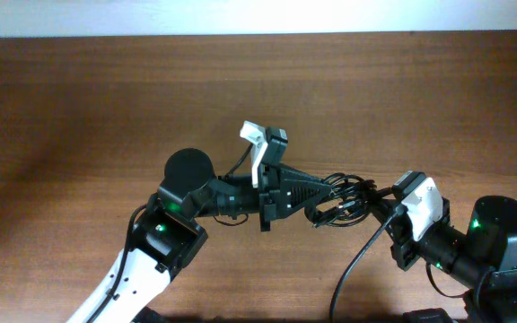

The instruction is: Untangle cables

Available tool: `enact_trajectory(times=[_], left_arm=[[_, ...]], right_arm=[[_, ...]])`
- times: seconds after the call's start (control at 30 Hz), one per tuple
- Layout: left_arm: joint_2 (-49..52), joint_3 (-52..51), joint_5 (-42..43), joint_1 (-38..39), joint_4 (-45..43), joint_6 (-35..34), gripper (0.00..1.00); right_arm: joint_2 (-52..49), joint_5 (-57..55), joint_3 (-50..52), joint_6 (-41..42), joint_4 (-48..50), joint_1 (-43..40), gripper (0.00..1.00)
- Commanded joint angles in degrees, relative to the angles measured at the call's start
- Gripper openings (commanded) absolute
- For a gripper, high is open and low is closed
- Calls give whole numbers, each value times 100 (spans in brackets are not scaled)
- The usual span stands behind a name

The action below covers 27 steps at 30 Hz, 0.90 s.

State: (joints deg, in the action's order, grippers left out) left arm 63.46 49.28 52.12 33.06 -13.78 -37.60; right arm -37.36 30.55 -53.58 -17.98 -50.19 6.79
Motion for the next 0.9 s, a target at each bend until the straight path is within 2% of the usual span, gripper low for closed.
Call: enact_trajectory(times=[0.0,0.07,0.13,0.2,0.37,0.4,0.43,0.47,0.5,0.57,0.7,0.73,0.87], left_arm=[[-81,59,-466,28,109,-55,0],[-81,59,-570,26,210,-55,0],[-81,59,-719,-37,306,-48,0],[-81,59,-994,-389,758,4,0],[-83,59,-614,-586,699,-81,0],[-83,59,-535,-586,643,-79,0],[-83,59,-476,-586,557,-79,0],[-83,59,-474,-586,540,-79,0],[-83,59,-468,-586,546,-79,0],[-83,59,-313,-586,468,-79,0],[-83,59,258,-586,11,-83,0],[-83,59,409,-586,-223,-269,0],[-81,59,256,-588,-422,-428,0]], right_arm=[[-2,-313,-85,549,122,-7,5],[-2,-1167,-85,1228,129,-7,4],[-2,-1482,-85,1296,101,-11,4],[-2,-1851,-85,1556,66,-11,4],[-2,-2673,-85,2319,-142,-11,4],[-13,-2667,-85,2319,-151,-9,8],[-13,-2653,-85,2317,-219,-11,24],[-13,-2653,-85,2317,-273,-11,33],[-13,-2656,-85,2317,-323,-11,49],[-13,-2647,-85,2295,-334,-9,64],[-13,-2096,-85,1882,-264,-9,65],[-13,-1937,-85,1812,-240,-9,65],[-13,-892,-85,1325,-142,-9,65]])
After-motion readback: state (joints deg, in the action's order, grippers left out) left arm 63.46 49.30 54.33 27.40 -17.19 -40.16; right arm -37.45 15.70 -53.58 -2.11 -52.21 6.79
